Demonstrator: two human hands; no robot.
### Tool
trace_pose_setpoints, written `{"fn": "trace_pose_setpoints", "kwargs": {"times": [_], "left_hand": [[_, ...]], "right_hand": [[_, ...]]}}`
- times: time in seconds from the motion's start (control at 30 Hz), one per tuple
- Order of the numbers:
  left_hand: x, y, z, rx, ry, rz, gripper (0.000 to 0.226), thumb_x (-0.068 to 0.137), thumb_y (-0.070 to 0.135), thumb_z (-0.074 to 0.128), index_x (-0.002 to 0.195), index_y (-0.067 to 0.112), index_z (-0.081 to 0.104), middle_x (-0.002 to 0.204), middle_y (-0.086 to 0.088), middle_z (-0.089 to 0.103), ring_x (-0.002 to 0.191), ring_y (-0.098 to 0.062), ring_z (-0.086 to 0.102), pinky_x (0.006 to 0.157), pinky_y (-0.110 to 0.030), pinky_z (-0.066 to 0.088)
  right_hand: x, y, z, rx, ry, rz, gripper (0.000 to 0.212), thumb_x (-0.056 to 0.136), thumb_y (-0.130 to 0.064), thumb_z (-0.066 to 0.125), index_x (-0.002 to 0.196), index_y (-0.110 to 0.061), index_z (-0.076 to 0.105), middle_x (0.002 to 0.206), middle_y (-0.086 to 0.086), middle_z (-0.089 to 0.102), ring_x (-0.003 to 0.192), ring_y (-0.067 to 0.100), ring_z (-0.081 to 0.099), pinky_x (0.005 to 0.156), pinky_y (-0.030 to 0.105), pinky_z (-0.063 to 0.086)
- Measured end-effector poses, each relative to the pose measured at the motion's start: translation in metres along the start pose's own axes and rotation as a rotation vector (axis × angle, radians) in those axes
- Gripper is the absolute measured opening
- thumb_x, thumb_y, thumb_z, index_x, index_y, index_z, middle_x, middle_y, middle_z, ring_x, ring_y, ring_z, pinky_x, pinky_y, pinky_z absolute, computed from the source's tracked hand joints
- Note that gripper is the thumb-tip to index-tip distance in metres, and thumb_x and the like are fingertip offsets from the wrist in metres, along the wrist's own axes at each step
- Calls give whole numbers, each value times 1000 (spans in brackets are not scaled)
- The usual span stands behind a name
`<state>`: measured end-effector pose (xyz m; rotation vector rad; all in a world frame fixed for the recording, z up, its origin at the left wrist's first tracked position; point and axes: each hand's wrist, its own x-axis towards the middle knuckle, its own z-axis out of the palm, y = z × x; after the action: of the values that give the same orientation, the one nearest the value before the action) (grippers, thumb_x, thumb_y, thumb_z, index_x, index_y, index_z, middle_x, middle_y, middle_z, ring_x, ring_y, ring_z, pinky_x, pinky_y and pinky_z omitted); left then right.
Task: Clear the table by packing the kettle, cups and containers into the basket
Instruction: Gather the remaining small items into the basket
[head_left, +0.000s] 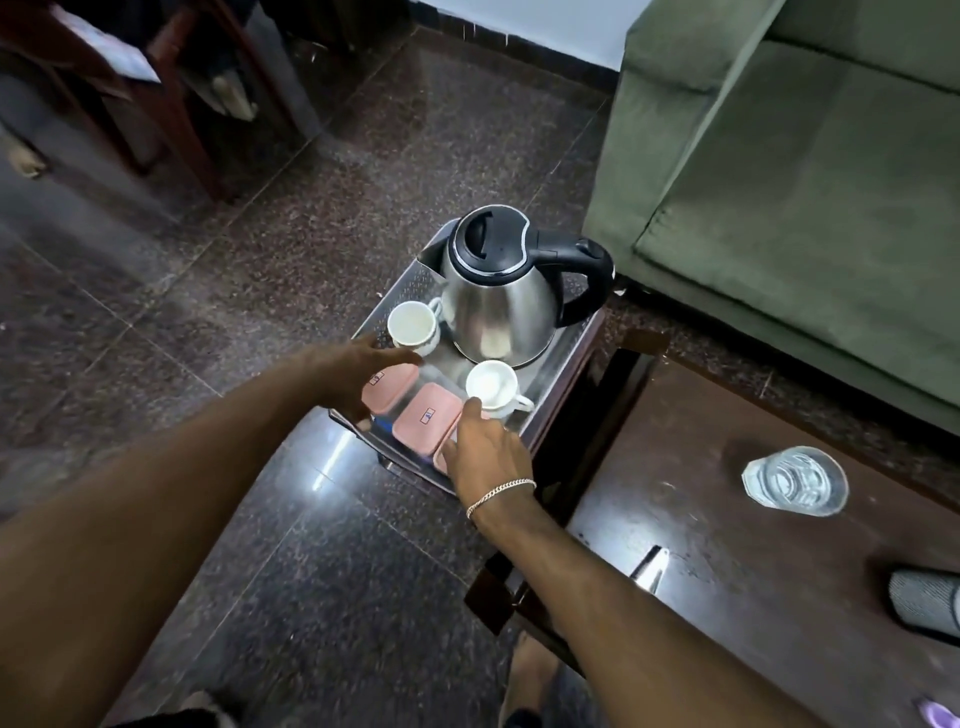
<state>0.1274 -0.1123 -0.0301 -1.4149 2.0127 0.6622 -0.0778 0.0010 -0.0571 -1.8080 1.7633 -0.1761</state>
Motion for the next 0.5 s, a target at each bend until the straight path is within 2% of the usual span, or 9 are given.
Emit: {"fn": "trace_pose_setpoints", "kwargs": {"times": [0.13,0.23,0.3,0.4,0.5], "left_hand": [[-1,3,3,23,-35,-8,123,56,56,93,152,61,17,137,-8,41,124,-34,58,97,-47,56],[-4,12,0,51,-38,-15,124,59,56,93,156,57,16,144,-9,38,131,-34,54,101,-45,54],[-10,18,-4,65,-20,-1,125,62,50,94,160,50,17,151,-10,35,137,-33,50,105,-43,52],[-24,32,-14,136,53,21,119,68,34,91,163,42,19,157,-10,33,139,-31,50,103,-39,52],[-40,59,-24,168,211,-3,102,74,21,84,161,29,31,146,-13,41,127,-36,57,97,-45,54]], "right_hand": [[0,6,4,26,14,-25,42,96,-33,66,122,-8,44,107,20,73,103,41,69,77,44,53],[-3,8,1,69,25,-34,47,96,-35,67,125,-9,42,105,21,72,100,43,69,74,44,52],[-7,9,-3,79,49,-57,49,96,-37,65,128,-9,41,105,21,70,98,43,69,72,44,51],[-22,21,-17,147,91,-102,42,98,-39,59,126,-11,43,109,18,67,97,43,67,70,44,49],[-47,50,-33,229,180,-90,34,98,-41,56,118,-15,47,110,12,68,96,41,65,69,44,50]]}}
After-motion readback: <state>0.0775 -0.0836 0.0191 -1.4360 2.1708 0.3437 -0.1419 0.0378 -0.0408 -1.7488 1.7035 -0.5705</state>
